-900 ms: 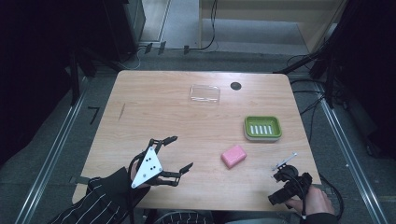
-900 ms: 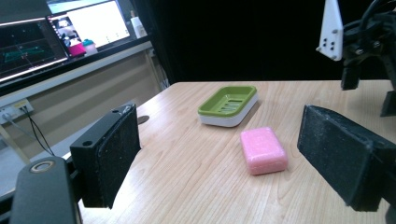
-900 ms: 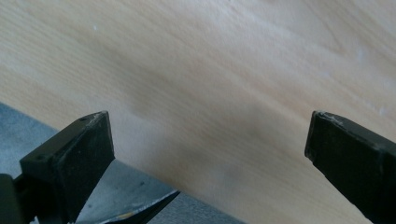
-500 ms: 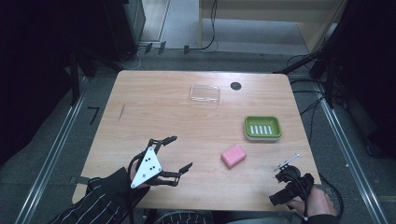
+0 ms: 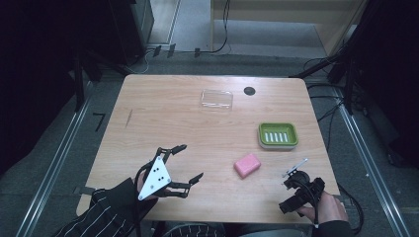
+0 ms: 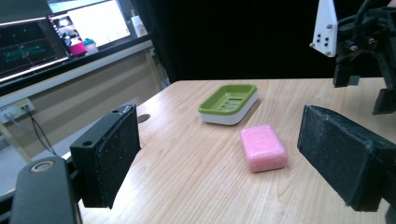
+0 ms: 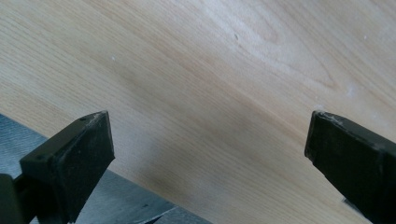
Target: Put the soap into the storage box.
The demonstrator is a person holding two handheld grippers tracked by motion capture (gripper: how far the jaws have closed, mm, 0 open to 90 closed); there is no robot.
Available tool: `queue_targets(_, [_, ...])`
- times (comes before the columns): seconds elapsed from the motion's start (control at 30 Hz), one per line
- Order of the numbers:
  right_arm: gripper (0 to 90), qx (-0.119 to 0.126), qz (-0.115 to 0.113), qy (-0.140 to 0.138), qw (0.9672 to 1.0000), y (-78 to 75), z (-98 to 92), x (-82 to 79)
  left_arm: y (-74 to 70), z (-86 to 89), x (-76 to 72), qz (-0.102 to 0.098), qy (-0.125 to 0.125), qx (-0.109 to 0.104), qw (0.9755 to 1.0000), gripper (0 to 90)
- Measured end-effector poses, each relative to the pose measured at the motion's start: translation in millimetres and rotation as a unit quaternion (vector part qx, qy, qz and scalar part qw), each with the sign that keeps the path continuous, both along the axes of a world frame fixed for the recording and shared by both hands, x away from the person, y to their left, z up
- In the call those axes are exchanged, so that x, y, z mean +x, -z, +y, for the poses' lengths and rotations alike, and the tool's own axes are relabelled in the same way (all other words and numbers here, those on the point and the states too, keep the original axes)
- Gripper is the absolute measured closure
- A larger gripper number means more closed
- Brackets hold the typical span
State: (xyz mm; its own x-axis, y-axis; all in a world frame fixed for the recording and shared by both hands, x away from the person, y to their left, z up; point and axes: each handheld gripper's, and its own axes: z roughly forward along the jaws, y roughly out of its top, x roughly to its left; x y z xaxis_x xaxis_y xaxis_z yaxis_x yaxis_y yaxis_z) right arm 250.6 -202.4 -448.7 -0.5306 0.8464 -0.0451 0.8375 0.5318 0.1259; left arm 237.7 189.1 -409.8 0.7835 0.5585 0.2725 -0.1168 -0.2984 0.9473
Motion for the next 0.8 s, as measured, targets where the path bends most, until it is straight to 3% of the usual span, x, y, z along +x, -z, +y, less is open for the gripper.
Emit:
queue_targets(0.3, [1.6,-0.002,-0.008,-0.019,0.9998,-4.2,13.9,7.8,-0.2,0.4,-0.6,-0.001,-0.001,0.002,1.0000,13.6])
queue_targets(0.8, [1.6,-0.005,-0.012,-0.017,0.9998,-6.9,23.3,19.2,-0.3,-0.2,-0.7,-0.001,0.002,0.003,1.0000,13.5])
